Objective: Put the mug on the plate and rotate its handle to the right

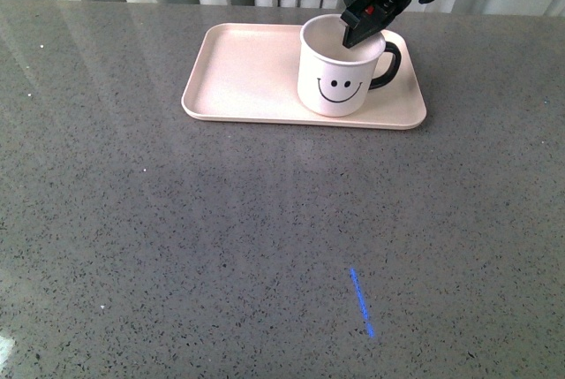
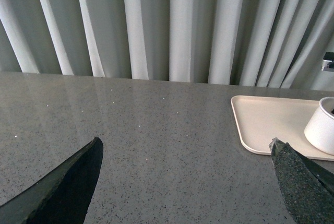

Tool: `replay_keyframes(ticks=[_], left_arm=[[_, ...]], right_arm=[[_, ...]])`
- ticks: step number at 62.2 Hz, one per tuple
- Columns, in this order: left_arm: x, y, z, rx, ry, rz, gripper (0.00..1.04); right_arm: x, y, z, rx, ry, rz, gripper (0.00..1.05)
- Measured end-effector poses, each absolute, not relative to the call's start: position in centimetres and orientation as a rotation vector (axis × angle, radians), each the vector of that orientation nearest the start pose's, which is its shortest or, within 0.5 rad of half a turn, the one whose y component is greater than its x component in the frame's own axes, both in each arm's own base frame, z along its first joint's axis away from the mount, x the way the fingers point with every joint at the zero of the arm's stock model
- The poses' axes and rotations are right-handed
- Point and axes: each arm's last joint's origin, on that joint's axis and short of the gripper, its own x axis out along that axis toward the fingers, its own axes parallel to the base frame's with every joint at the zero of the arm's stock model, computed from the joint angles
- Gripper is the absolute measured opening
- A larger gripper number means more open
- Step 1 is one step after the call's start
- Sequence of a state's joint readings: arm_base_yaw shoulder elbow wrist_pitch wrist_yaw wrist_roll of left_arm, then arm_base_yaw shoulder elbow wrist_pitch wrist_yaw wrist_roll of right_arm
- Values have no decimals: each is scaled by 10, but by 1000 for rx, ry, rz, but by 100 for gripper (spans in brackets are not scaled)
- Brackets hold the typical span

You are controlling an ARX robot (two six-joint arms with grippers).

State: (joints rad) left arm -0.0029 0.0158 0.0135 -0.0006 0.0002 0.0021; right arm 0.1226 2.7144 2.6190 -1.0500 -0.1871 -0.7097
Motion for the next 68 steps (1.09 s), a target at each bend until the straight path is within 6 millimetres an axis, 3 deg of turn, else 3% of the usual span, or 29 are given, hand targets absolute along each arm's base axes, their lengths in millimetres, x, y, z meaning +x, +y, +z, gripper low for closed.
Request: replay_keyframes(ticks=[16, 27, 31, 45, 47, 48, 51, 53, 59, 68], left_arm=[[98, 0, 167, 2, 3, -3, 96], [98, 0, 167, 2, 3, -3, 96], [98, 0, 167, 2, 3, -3, 96], [98, 0, 167, 2, 2, -3, 96], [98, 0, 167, 2, 3, -3, 96], [98, 0, 167, 2, 2, -3, 96], [98, 0, 167, 2, 3, -3, 96], [98, 0, 167, 2, 3, -3, 96], [98, 0, 167, 2, 3, -3, 96], [98, 0, 167, 2, 3, -3, 96]], right_arm=[[544, 73, 164, -586, 994, 687, 51], [540, 73, 190, -550, 897, 691, 86], [534, 71, 210, -494, 825, 706, 97], [507, 57, 284, -355, 555, 660, 96], [505, 56, 289, -349, 496, 522, 91], [503, 55, 290, -349, 422, 372, 86], [487, 49, 281, -236, 253, 116, 74], [472, 45, 272, -158, 147, 36, 67], [421, 35, 252, -59, -14, 5, 48], [369, 24, 232, -21, -43, -5, 25]])
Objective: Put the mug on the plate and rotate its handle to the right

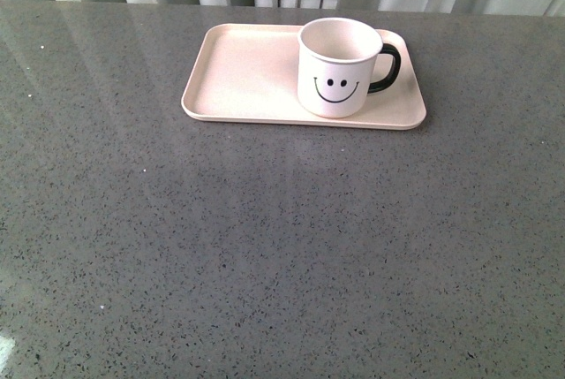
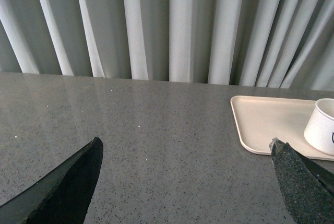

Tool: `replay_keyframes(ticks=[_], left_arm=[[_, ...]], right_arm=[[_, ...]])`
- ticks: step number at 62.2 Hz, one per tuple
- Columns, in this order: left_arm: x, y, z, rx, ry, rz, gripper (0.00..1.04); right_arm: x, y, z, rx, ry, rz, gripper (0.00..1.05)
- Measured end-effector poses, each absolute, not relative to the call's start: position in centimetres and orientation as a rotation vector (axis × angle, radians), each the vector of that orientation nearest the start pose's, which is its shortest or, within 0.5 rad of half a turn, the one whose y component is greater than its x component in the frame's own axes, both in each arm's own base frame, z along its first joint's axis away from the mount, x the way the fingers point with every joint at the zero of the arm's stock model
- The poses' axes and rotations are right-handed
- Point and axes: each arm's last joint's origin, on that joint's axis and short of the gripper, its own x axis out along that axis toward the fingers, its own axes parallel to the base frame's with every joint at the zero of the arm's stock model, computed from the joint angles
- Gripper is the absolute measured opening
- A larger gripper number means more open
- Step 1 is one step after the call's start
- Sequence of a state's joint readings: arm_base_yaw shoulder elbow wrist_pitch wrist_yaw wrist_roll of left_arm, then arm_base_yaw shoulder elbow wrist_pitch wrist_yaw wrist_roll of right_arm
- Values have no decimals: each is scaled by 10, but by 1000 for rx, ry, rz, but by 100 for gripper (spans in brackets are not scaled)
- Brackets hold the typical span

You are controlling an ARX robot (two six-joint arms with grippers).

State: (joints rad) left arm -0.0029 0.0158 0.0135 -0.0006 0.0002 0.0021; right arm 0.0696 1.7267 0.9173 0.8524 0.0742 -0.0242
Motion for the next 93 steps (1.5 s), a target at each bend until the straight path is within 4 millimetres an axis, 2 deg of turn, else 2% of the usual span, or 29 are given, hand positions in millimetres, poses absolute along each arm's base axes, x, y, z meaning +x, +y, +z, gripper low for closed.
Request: replay_keyframes(ticks=[8, 19, 30, 44, 59, 93], left_arm=[[98, 0, 167, 2, 3, -3, 96], [98, 0, 167, 2, 2, -3, 96], [98, 0, 167, 2, 3, -3, 96], [98, 0, 167, 2, 2, -3, 96], [98, 0, 167, 2, 2, -3, 96], [98, 0, 167, 2, 2, -3, 96]], right_arm=[[328, 18, 209, -14, -5, -1, 2], [286, 13, 196, -11, 3, 5, 2], [249, 0, 187, -10, 8, -4, 2], [201, 0, 176, -10, 11, 0, 2], [169, 0, 160, -10, 24, 0, 2], [136, 0, 169, -10, -7, 0, 2]])
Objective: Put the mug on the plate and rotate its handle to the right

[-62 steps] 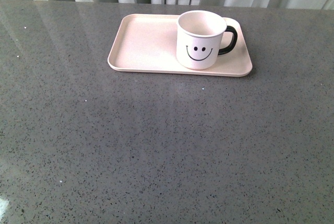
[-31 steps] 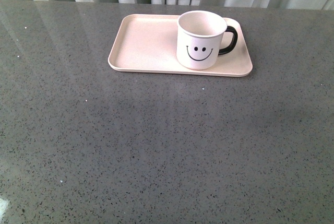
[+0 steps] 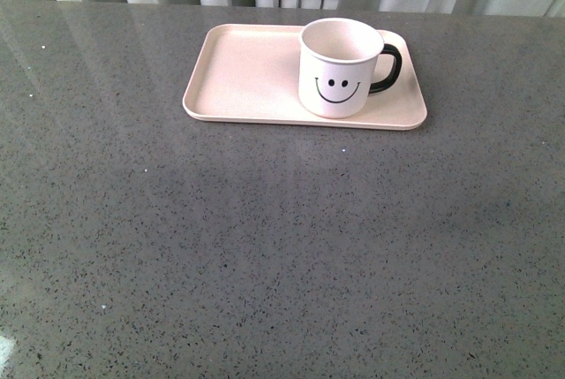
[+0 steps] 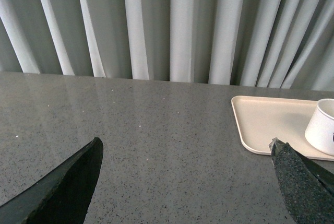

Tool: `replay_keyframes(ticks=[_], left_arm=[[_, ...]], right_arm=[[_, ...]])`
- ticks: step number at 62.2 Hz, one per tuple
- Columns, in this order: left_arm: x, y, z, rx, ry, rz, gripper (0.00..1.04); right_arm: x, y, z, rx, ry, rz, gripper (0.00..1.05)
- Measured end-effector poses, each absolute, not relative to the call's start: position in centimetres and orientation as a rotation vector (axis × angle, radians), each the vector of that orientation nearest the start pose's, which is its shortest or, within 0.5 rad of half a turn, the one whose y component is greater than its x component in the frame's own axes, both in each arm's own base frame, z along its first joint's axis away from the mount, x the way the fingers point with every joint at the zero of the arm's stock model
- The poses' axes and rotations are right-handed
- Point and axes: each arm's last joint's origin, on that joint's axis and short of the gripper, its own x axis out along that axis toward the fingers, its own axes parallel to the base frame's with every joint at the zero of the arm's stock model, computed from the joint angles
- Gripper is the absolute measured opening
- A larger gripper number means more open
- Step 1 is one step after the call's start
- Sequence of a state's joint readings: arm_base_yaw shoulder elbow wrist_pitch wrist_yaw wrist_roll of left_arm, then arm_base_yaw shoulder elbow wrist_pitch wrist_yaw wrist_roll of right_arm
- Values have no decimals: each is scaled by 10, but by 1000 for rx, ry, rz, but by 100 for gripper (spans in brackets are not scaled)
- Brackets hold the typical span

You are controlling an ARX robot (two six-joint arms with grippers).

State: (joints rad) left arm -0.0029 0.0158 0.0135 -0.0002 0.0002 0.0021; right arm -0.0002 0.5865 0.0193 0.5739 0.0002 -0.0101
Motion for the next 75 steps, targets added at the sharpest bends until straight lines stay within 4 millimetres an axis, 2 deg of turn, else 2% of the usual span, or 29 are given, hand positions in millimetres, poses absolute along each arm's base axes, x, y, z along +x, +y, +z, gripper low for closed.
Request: replay_keyframes(ticks=[59, 66, 75], left_arm=[[98, 0, 167, 2, 2, -3, 96], [98, 0, 167, 2, 3, -3, 96], [98, 0, 167, 2, 2, -3, 96]], right_arm=[[108, 0, 172, -10, -19, 0, 2], [98, 0, 169, -10, -10, 0, 2], [97, 0, 170, -10, -14, 0, 2]])
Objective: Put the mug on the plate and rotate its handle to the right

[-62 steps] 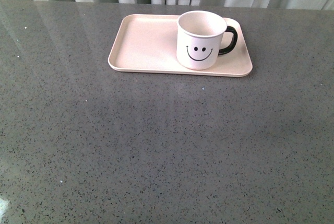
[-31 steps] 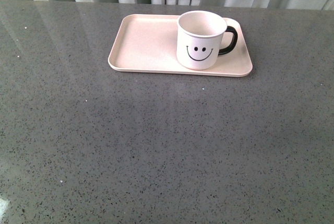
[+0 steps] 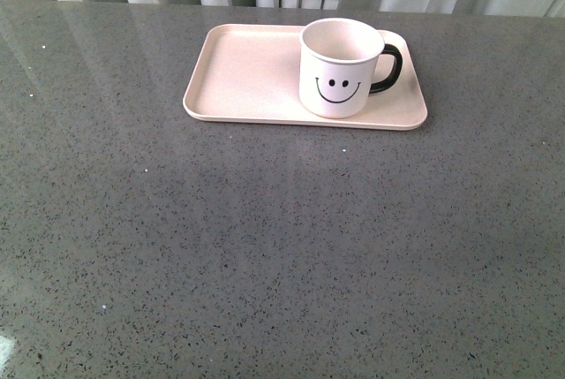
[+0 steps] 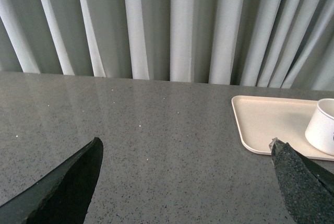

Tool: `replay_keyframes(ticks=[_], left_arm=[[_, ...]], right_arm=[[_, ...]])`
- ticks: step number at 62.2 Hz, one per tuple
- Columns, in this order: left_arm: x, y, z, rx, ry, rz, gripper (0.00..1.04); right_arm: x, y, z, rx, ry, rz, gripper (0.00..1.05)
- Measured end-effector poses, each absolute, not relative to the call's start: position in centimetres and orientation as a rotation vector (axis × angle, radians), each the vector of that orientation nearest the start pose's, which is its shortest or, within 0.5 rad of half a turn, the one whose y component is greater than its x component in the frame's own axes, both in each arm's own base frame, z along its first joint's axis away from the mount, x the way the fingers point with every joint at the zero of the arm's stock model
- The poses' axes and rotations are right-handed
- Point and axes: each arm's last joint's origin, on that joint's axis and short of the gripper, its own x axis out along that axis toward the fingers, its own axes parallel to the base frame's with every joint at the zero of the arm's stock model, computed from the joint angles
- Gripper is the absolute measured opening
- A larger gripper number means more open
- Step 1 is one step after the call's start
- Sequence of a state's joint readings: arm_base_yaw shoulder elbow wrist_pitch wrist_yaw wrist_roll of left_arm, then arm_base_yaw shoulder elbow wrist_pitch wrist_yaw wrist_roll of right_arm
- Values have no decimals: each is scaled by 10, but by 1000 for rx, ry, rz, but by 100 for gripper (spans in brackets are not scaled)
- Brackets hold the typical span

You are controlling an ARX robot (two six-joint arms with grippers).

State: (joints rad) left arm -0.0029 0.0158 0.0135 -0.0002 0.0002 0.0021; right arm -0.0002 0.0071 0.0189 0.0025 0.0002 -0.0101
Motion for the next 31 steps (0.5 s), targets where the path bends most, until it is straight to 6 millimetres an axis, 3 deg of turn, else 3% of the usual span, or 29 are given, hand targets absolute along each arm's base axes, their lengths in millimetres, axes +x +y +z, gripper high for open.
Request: replay_keyframes(ticks=[3, 31], left_arm=[[98, 0, 167, 2, 3, -3, 96], [98, 0, 167, 2, 3, -3, 96]], right_arm=[[97, 0, 170, -10, -15, 0, 4], [97, 0, 170, -10, -15, 0, 88]])
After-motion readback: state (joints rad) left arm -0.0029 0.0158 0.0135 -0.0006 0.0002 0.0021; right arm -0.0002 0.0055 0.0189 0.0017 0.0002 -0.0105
